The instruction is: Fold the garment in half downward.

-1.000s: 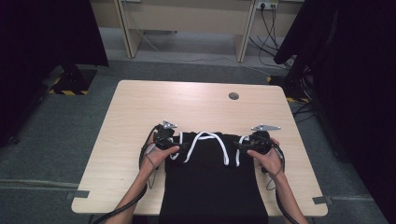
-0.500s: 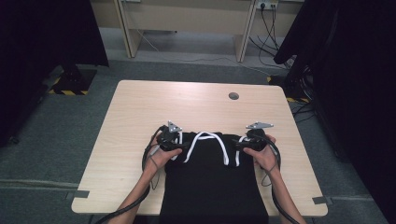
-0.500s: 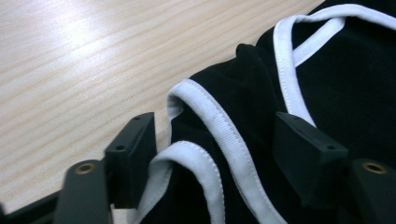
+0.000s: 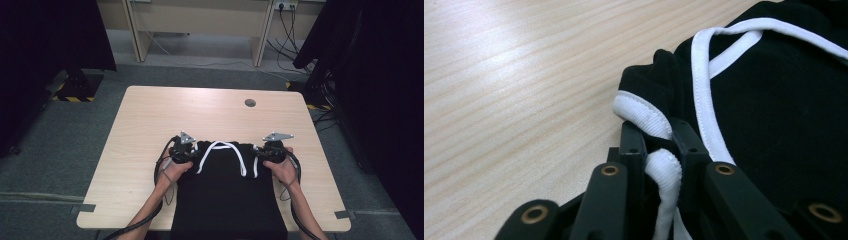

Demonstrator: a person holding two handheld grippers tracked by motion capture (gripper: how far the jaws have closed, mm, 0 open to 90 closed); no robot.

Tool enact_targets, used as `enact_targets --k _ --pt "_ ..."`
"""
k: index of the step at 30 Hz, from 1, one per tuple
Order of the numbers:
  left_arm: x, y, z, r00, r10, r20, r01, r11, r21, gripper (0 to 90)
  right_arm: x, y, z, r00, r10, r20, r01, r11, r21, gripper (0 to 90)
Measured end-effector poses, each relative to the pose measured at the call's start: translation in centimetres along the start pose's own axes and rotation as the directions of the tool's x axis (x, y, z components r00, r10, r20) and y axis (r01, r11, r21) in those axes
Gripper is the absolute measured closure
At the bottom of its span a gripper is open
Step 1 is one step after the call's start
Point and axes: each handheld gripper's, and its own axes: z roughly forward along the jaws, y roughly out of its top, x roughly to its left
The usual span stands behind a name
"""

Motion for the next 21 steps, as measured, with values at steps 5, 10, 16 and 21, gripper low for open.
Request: enact_targets --k 5,10,16,21 --pt "0.3 0.0 -0.1 0.9999 -0.009 -0.004 0.009 0.9999 -0.014 79.6 -0.1 0.5 -0.6 1.0000 -0.006 0.001 0.006 1.000 -0.024 80.0" --pt "0.2 0.6 -0.2 0.9999 -0.008 -0.009 0.007 0.9994 -0.033 80.3 -0.2 1.5 -1.2 0.9999 -0.015 -0.001 0.015 0.999 -0.044 80.5" --pt "0.5 1.9 0.0 0.9997 -0.001 -0.025 0.000 0.9990 -0.045 80.7 -0.5 3.2 -1.9 0.9997 -0.022 0.011 0.023 0.997 -0.071 80.7" --pt "1.2 3.2 0.0 0.9991 -0.003 -0.043 0.000 0.9979 -0.065 80.7 -0.6 4.3 -2.1 0.9996 -0.024 0.015 0.026 0.995 -0.093 80.8"
